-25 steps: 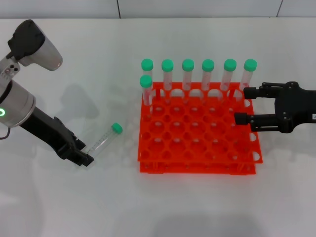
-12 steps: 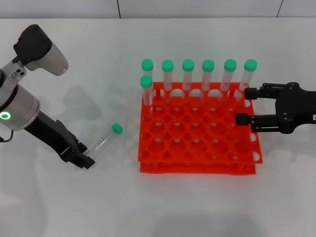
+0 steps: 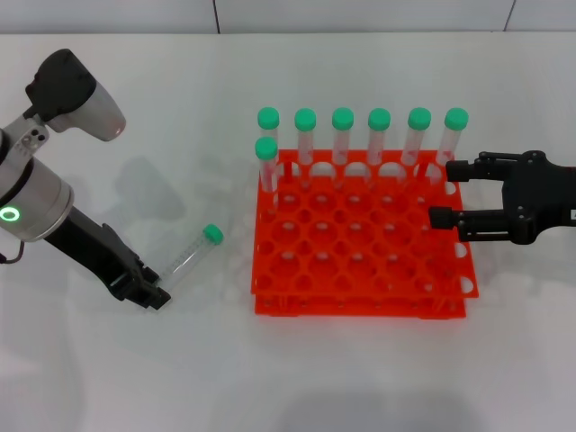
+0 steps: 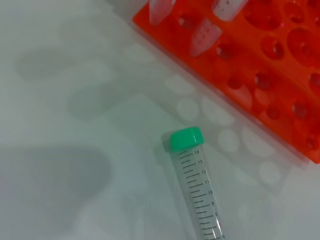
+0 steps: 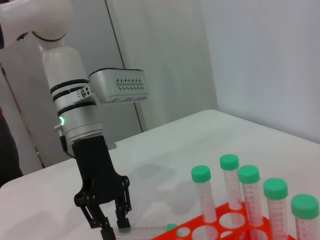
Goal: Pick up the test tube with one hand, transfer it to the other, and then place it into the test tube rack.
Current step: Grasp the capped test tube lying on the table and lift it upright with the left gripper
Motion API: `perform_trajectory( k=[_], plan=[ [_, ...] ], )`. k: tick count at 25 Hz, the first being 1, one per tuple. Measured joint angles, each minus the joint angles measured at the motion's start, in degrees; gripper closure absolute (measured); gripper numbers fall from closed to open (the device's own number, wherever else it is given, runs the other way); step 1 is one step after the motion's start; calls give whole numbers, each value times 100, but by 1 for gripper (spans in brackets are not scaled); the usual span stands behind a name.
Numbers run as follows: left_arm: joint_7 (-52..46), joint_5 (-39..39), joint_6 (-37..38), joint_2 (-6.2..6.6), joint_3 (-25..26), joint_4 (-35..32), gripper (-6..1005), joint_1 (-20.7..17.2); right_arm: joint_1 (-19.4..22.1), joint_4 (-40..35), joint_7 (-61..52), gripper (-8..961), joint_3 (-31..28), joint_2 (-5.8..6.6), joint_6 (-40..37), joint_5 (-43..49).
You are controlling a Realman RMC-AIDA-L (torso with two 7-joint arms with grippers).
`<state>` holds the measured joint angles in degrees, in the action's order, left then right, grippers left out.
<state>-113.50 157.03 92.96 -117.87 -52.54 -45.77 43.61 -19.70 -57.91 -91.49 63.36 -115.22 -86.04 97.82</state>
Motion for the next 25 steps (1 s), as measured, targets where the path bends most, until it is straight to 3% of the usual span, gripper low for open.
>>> perform_trajectory(
  k=[6, 12, 17, 25],
  plan=[
    [-7, 8, 11, 5, -11, 0, 631, 0, 2, -1, 8, 182, 0, 0, 0, -1],
    [-19, 12, -28, 26, -19, 0, 661, 2, 12, -1, 40, 182, 0, 0, 4, -35],
    [-21, -5, -29, 35, 0, -2, 802, 5, 5, -1, 43, 182, 0, 0, 15, -39],
    [-65, -24, 12, 63, 41, 11, 796, 8, -5, -1, 44, 182, 0, 0, 27, -44]
  ],
)
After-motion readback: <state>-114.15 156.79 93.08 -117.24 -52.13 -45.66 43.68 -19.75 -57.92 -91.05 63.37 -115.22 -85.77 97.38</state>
